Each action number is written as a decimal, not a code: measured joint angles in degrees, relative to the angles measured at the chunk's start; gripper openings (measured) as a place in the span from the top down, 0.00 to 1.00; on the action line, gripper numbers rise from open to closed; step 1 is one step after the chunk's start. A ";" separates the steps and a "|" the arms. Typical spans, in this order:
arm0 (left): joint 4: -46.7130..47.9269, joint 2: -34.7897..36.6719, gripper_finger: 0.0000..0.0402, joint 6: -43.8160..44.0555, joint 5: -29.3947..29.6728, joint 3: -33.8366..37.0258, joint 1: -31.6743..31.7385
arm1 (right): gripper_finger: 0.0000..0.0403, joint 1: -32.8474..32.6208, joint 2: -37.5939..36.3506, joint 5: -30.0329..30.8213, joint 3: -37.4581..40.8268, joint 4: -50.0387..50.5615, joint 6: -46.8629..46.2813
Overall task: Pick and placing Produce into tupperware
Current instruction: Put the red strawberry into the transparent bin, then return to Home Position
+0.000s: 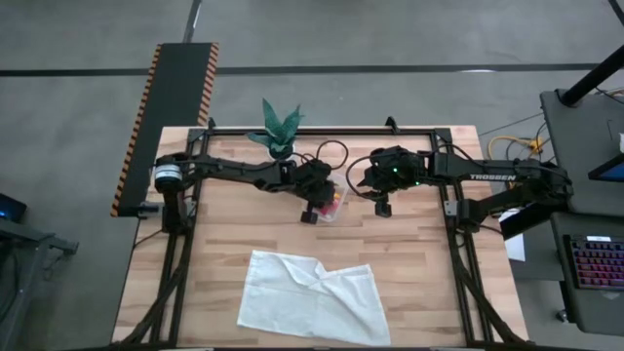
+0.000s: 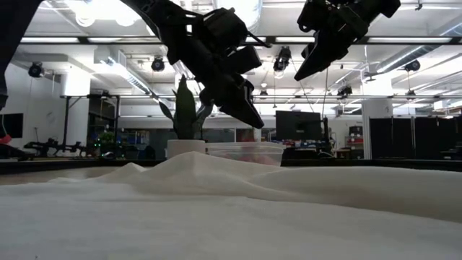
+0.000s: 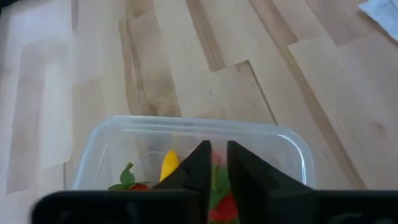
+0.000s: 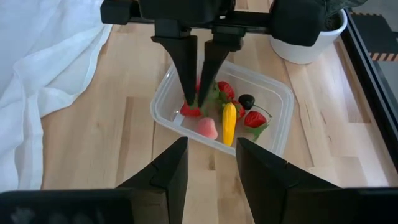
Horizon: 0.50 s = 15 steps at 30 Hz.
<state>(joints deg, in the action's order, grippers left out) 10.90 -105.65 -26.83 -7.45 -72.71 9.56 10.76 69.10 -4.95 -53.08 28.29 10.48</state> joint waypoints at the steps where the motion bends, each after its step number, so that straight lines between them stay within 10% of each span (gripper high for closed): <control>1: 0.02 0.00 0.89 0.73 -0.04 0.00 0.00 | 0.68 0.00 0.00 -0.01 0.00 0.00 0.00; 15: -3.01 8.09 0.52 10.65 -6.63 -0.92 -1.31 | 0.68 -1.19 -1.98 -2.38 0.00 -9.49 -2.60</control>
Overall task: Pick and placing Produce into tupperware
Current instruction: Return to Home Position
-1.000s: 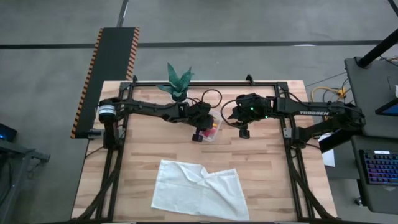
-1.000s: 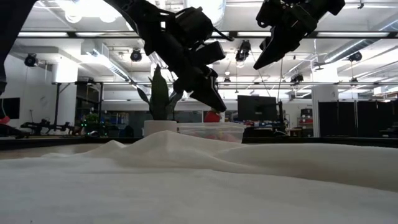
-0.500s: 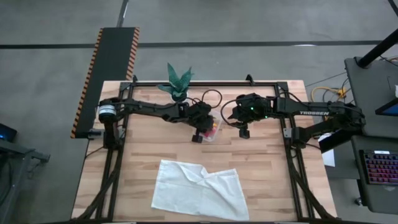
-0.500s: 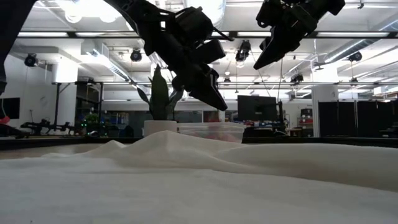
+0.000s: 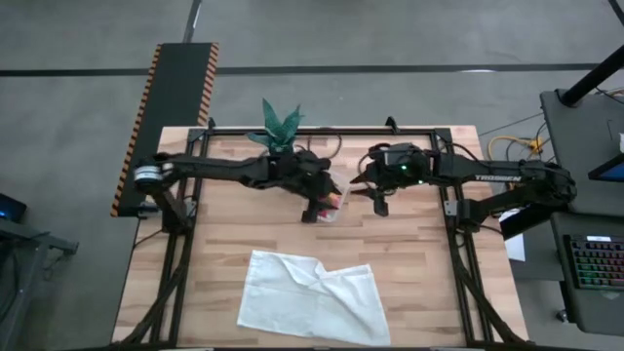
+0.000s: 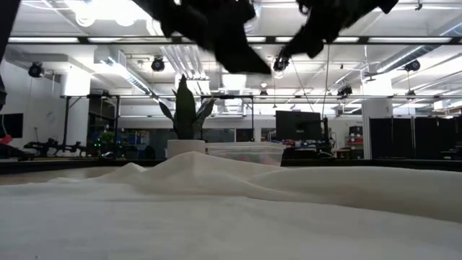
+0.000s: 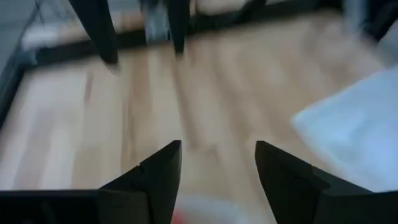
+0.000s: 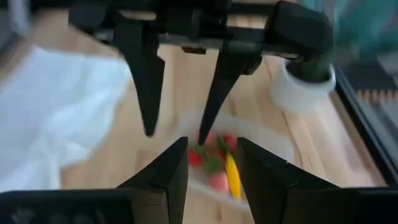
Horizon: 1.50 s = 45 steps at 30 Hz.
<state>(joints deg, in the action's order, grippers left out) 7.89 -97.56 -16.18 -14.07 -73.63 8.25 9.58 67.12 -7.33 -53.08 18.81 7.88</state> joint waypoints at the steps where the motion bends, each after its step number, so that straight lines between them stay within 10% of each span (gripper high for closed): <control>1: -0.09 2.05 0.52 0.67 -0.98 -0.02 -0.19 | 0.68 -0.41 -1.01 -0.28 -0.02 -0.88 0.00; 10: 2.62 28.36 0.52 3.56 -2.14 1.51 -2.79 | 0.68 -8.34 -21.14 0.24 -0.04 1.22 -2.47; 21: 15.24 58.98 0.52 4.94 17.10 13.97 -16.70 | 0.68 -23.92 -51.17 16.06 2.52 20.13 -8.45; 28: 7.74 74.87 0.52 7.10 26.70 30.61 -20.72 | 0.68 -24.08 -62.58 10.93 14.94 14.29 -5.93; 45: 4.67 81.10 0.52 6.38 28.58 41.10 -20.72 | 0.68 -22.30 -60.96 23.11 32.55 -11.07 2.43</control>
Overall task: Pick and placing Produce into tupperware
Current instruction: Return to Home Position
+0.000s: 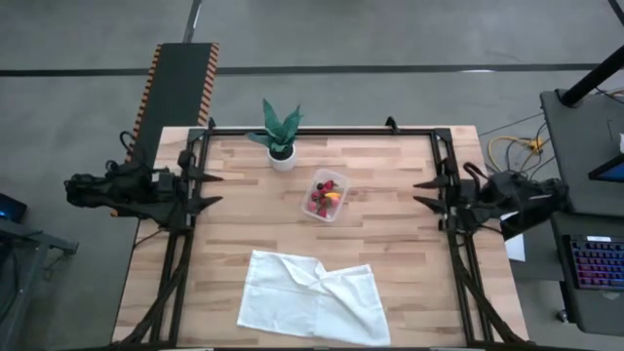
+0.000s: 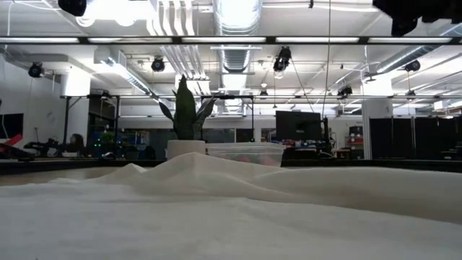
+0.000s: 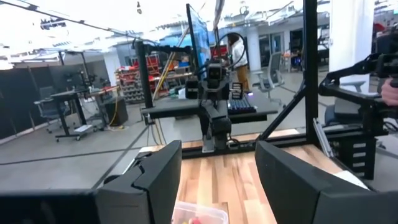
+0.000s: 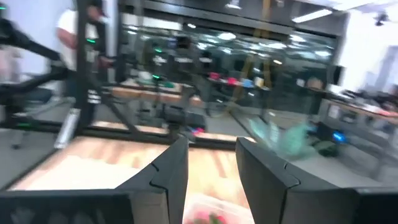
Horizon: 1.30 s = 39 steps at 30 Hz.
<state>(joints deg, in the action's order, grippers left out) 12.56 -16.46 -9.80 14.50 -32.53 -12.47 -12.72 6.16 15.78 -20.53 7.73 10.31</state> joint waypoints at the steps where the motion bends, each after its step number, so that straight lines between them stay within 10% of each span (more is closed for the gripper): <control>1: 0.03 -0.27 0.52 -0.01 0.11 0.03 0.00 | 0.68 0.57 -0.67 0.82 0.27 1.16 -0.29; 39: -1.13 -4.89 0.52 0.58 0.83 0.26 0.02 | 0.68 18.64 -0.37 -12.30 17.37 -7.30 -13.69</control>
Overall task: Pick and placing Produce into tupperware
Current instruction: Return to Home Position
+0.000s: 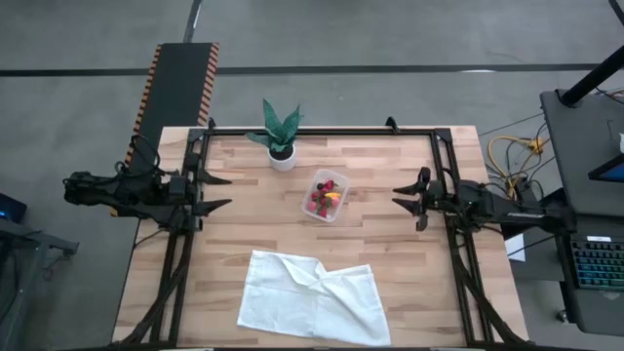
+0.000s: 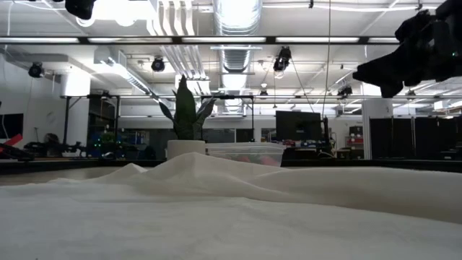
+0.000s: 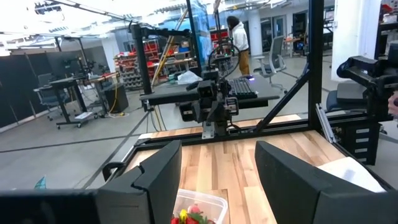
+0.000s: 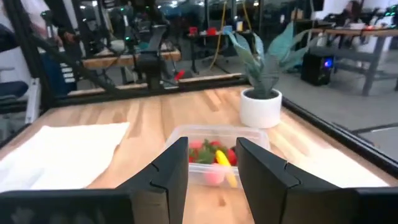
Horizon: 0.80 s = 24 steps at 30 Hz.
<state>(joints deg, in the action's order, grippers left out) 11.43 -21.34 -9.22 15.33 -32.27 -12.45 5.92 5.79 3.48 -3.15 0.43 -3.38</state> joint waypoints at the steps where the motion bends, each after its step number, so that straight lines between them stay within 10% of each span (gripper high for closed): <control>1: 0.01 0.04 0.52 -0.01 -0.02 0.04 0.00 | 0.68 0.27 -0.07 -0.01 1.12 -1.98 0.35; 17: 1.89 0.50 0.55 0.09 4.16 0.14 0.00 | 0.95 0.63 0.14 -4.08 2.64 -5.22 3.29; 24: 4.00 1.23 0.95 1.85 2.91 1.38 0.00 | 0.98 0.63 0.14 -4.00 2.64 -5.34 3.20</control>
<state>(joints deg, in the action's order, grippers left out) 15.43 -20.11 -7.37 18.24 -30.90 -12.45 6.55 5.93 -0.53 -0.51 -4.91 -0.18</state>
